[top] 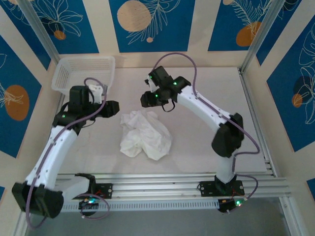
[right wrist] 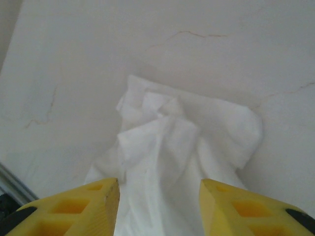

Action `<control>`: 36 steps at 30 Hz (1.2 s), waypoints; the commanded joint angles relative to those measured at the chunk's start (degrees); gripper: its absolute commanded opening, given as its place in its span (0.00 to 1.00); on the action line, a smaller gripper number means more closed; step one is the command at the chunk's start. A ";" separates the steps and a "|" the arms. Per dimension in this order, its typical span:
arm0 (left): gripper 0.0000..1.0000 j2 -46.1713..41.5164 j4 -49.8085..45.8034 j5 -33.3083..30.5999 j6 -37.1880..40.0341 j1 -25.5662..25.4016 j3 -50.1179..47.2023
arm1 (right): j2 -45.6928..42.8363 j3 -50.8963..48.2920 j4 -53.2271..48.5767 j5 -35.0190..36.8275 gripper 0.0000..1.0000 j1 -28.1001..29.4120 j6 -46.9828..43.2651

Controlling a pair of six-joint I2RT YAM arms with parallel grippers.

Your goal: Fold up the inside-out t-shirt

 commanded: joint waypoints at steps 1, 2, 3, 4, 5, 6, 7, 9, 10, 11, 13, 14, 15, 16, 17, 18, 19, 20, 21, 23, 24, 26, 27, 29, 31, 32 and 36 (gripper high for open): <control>0.48 -2.72 -1.66 0.82 2.81 -0.28 -2.56 | 6.14 7.00 -10.27 -5.31 0.49 1.24 -1.90; 0.48 -3.13 -1.68 0.90 2.84 -0.29 -3.03 | 8.05 8.94 -11.64 -4.59 0.49 1.59 -2.37; 0.48 -3.32 -1.71 0.86 2.71 -0.22 -3.40 | 9.52 10.52 -12.75 -3.65 0.49 1.93 -2.58; 0.48 -3.34 -1.85 0.92 2.74 -0.27 -3.73 | 11.00 12.06 -13.61 -2.12 0.50 2.21 -2.66; 0.48 -3.25 -1.84 0.99 2.85 -0.28 -4.00 | 12.33 13.30 -14.07 -1.16 0.51 2.47 -2.92; 0.49 -3.17 -1.86 1.13 2.86 -0.28 -4.28 | 13.33 14.20 -14.39 -0.61 0.51 2.60 -2.94; 0.49 -3.14 -1.69 1.26 2.97 -0.28 -4.60 | 14.19 15.00 -14.41 0.70 0.53 2.70 -2.57; 0.49 -3.23 -1.21 1.61 3.23 -0.24 -5.08 | 16.08 16.35 -15.06 2.45 0.55 2.69 -2.06; 0.49 -3.24 -1.11 1.58 3.37 -0.28 -5.19 | 16.98 17.02 -15.65 3.03 0.55 2.77 -1.77; 0.49 -3.25 -1.07 1.47 3.37 -0.26 -5.26 | 17.57 17.32 -15.83 2.98 0.54 2.79 -1.71; 0.49 -3.25 -0.90 1.27 3.44 -0.28 -5.30 | 18.61 17.48 -15.91 1.66 0.53 3.00 -1.56; 0.49 -3.14 -0.83 1.27 3.47 -0.26 -5.37 | 18.97 17.46 -15.82 1.30 0.52 3.16 -1.45; 0.49 -3.16 -0.76 1.22 3.38 -0.26 -5.45 | 19.34 17.33 -15.77 1.30 0.52 3.38 -1.23; 0.49 -3.16 -0.71 1.18 3.38 -0.28 -5.54 | 19.66 17.23 -15.60 1.41 0.52 3.66 -1.01; 0.49 -3.16 -0.67 1.18 3.26 -0.29 -5.62 | 19.86 17.09 -15.31 1.36 0.51 3.82 -0.87; 0.49 -3.16 -0.58 1.11 3.17 -0.28 -5.71 | 20.11 17.06 -15.07 1.24 0.48 3.85 -0.67; 0.49 -3.16 -0.54 1.09 3.09 -0.28 -5.87 | 20.33 17.20 -15.01 1.36 0.44 3.89 -0.33; 0.49 -3.16 -0.54 1.09 3.03 -0.22 -5.97 | 20.28 17.25 -14.94 1.67 0.38 3.93 0.05; 0.49 -3.16 -0.45 1.09 2.97 -0.29 -6.14 | 20.11 17.49 -14.89 2.26 0.31 3.93 0.40; 0.49 -3.16 -0.54 0.80 2.98 -0.24 -6.33 | 19.21 18.23 -15.04 3.80 0.19 4.07 0.97; 0.49 -3.16 -0.54 0.46 2.87 -0.23 -6.51 | 18.15 18.40 -14.90 4.49 0.16 4.11 1.15; 0.49 -2.95 -0.68 -0.73 2.18 -0.26 -6.60 | 15.44 17.81 -13.95 4.84 0.12 4.02 1.28; 0.49 -2.74 -0.93 -1.61 1.66 -0.24 -6.52 | 13.49 16.84 -13.06 5.04 0.10 3.84 1.36; 0.49 -2.00 -1.51 -2.75 0.88 -0.29 -6.09 | 9.62 14.31 -11.34 5.13 0.06 3.30 1.83; 0.49 -0.93 -1.91 -3.03 0.24 -0.28 -5.60 | 4.82 10.94 -9.27 4.34 0.03 2.56 2.32; 0.50 -0.39 -1.95 -3.03 -0.18 -0.29 -5.40 | 2.73 9.50 -8.38 4.16 0.00 2.27 2.40; 0.55 4.01 -3.37 -5.38 -2.79 -0.26 -3.66 | -8.55 2.77 -3.92 3.70 0.00 0.85 2.49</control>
